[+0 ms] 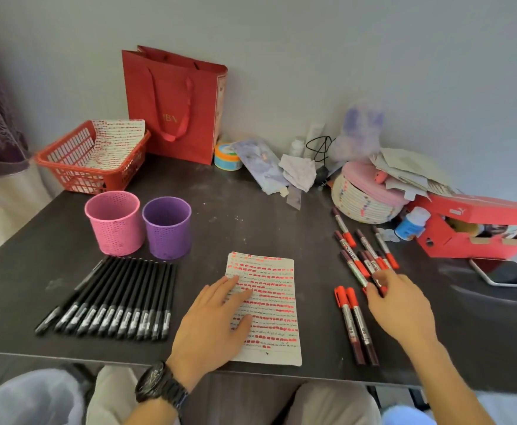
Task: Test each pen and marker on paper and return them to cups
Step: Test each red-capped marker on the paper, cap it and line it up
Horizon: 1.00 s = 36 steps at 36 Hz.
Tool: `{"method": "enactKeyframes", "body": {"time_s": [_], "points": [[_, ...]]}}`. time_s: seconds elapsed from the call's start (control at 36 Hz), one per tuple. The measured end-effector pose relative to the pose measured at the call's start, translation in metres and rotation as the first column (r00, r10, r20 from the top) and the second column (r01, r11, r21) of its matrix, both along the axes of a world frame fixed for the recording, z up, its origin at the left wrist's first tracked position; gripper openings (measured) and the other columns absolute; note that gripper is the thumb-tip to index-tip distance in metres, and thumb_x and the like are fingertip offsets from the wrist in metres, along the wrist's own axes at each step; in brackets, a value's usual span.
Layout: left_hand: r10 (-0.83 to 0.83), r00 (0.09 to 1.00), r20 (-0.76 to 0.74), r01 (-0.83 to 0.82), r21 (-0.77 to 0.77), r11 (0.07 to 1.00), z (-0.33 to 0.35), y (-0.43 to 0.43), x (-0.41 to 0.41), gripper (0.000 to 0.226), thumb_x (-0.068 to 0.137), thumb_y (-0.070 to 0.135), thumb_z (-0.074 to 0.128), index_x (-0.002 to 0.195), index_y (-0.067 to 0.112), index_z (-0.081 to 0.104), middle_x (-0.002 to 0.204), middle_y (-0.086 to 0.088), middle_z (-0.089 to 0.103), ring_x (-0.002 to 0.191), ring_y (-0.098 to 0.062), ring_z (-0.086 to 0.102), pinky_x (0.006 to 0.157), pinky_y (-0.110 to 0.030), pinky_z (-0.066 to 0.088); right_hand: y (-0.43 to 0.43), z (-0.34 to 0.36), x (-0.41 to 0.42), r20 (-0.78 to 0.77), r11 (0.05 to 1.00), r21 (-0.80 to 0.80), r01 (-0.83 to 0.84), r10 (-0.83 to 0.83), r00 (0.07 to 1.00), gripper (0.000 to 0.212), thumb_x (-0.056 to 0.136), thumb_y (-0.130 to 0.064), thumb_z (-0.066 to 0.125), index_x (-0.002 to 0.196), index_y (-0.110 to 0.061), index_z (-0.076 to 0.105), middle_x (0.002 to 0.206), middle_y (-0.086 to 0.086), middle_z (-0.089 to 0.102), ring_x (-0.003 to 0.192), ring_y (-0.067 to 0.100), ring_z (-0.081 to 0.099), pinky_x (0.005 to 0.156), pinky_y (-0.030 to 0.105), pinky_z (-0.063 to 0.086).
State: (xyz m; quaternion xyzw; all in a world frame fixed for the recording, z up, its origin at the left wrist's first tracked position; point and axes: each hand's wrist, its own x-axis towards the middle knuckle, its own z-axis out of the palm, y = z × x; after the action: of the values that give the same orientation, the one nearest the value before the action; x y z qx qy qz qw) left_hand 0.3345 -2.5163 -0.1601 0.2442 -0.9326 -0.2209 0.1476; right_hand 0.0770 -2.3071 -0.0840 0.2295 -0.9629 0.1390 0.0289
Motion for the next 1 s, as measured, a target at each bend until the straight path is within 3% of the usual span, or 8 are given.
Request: {"method": "enactKeyframes", "body": {"time_s": [0.22, 0.36, 0.5, 0.61, 0.72, 0.78, 0.89, 1.0], "points": [[0.02, 1.0, 0.012, -0.02, -0.005, 1.0, 0.002, 0.0, 0.0, 0.058, 0.094, 0.061, 0.033, 0.149, 0.043, 0.041, 0.165, 0.017, 0.02, 0.152, -0.004, 0.012, 0.121, -0.023, -0.004, -0.03, 0.004, -0.022, 0.073, 0.959, 0.284, -0.009, -0.012, 0.997, 0.011, 0.097, -0.037, 0.057, 0.095, -0.028, 0.05, 0.088, -0.003, 0.058, 0.078, 0.021, 0.055, 0.065, 0.034, 0.047], [0.015, 0.999, 0.03, -0.015, -0.013, 1.0, 0.003, 0.001, 0.0, 0.061, 0.093, 0.062, 0.028, 0.149, 0.043, 0.04, 0.165, 0.016, 0.021, 0.153, -0.005, 0.012, 0.124, -0.026, -0.001, -0.032, 0.0, -0.022, 0.079, 0.96, 0.279, -0.021, -0.001, 0.997, 0.012, 0.097, -0.028, 0.057, 0.106, -0.023, 0.05, 0.096, 0.003, 0.061, 0.085, 0.028, 0.06, 0.075, 0.041, 0.055], [0.019, 0.999, 0.034, -0.02, 0.005, 1.0, 0.006, 0.002, 0.001, 0.063, 0.092, 0.064, 0.024, 0.149, 0.043, 0.04, 0.165, 0.016, 0.02, 0.153, -0.005, 0.012, 0.125, -0.028, 0.001, -0.028, 0.002, -0.015, 0.086, 0.999, 0.034, -0.009, 0.006, 0.996, 0.038, 0.097, -0.018, 0.058, 0.134, -0.017, 0.05, 0.129, 0.012, 0.059, 0.109, 0.036, 0.061, 0.088, 0.046, 0.05], [0.013, 1.0, 0.016, -0.013, 0.014, 1.0, 0.006, 0.002, 0.001, 0.057, 0.096, 0.061, 0.032, 0.149, 0.042, 0.042, 0.165, 0.015, 0.021, 0.153, -0.005, 0.012, 0.127, -0.033, 0.011, -0.025, 0.006, 0.011, 0.095, 0.964, -0.264, -0.035, 0.062, 0.994, 0.04, 0.096, -0.018, 0.063, 0.136, -0.017, 0.056, 0.114, -0.001, 0.061, 0.102, 0.027, 0.062, 0.089, 0.041, 0.047], [0.022, 0.999, -0.043, -0.021, 0.024, 0.999, 0.009, 0.004, 0.002, 0.049, 0.098, 0.052, 0.048, 0.145, 0.037, 0.05, 0.162, 0.014, 0.029, 0.15, -0.006, 0.02, 0.123, -0.036, 0.025, -0.02, 0.007, 0.055, 0.294, 0.78, -0.625, 0.033, 0.196, 0.935, 0.021, 0.097, -0.017, 0.064, 0.114, -0.029, 0.066, 0.091, -0.004, 0.069, 0.074, 0.009, 0.067, 0.074, 0.029, 0.056], [0.032, 0.997, -0.076, -0.03, 0.025, 0.999, 0.01, 0.005, 0.002, 0.047, 0.098, 0.048, 0.052, 0.144, 0.036, 0.052, 0.159, 0.015, 0.033, 0.149, -0.005, 0.024, 0.122, -0.027, 0.025, -0.016, 0.005, 0.083, 0.385, 0.658, -0.746, 0.101, 0.303, 0.872, 0.021, 0.097, -0.012, 0.065, 0.105, -0.03, 0.071, 0.079, -0.001, 0.07, 0.062, 0.006, 0.063, 0.061, 0.021, 0.054], [0.069, 0.984, -0.167, -0.054, 0.093, 0.994, 0.018, 0.008, 0.006, 0.039, 0.098, 0.042, 0.056, 0.137, 0.037, 0.057, 0.152, 0.021, 0.039, 0.144, 0.001, 0.029, 0.108, -0.002, 0.015, -0.014, -0.005, 0.135, 0.545, 0.48, -0.819, 0.316, 0.476, 0.69, 0.025, 0.092, -0.003, 0.066, 0.096, -0.025, 0.077, 0.081, 0.008, 0.073, 0.065, 0.014, 0.067, 0.057, 0.022, 0.055], [0.134, 0.928, -0.348, -0.062, 0.211, 0.976, 0.025, 0.021, 0.018, 0.03, 0.098, 0.042, 0.05, 0.125, 0.036, 0.064, 0.134, 0.022, 0.055, 0.132, -0.004, 0.047, 0.106, -0.012, 0.036, -0.012, -0.024, 0.175, 0.612, 0.429, -0.79, 0.437, 0.527, 0.589, 0.028, 0.087, 0.012, 0.063, 0.102, -0.01, 0.071, 0.084, 0.014, 0.074, 0.06, 0.02, 0.066, 0.052, 0.024, 0.054]]}}
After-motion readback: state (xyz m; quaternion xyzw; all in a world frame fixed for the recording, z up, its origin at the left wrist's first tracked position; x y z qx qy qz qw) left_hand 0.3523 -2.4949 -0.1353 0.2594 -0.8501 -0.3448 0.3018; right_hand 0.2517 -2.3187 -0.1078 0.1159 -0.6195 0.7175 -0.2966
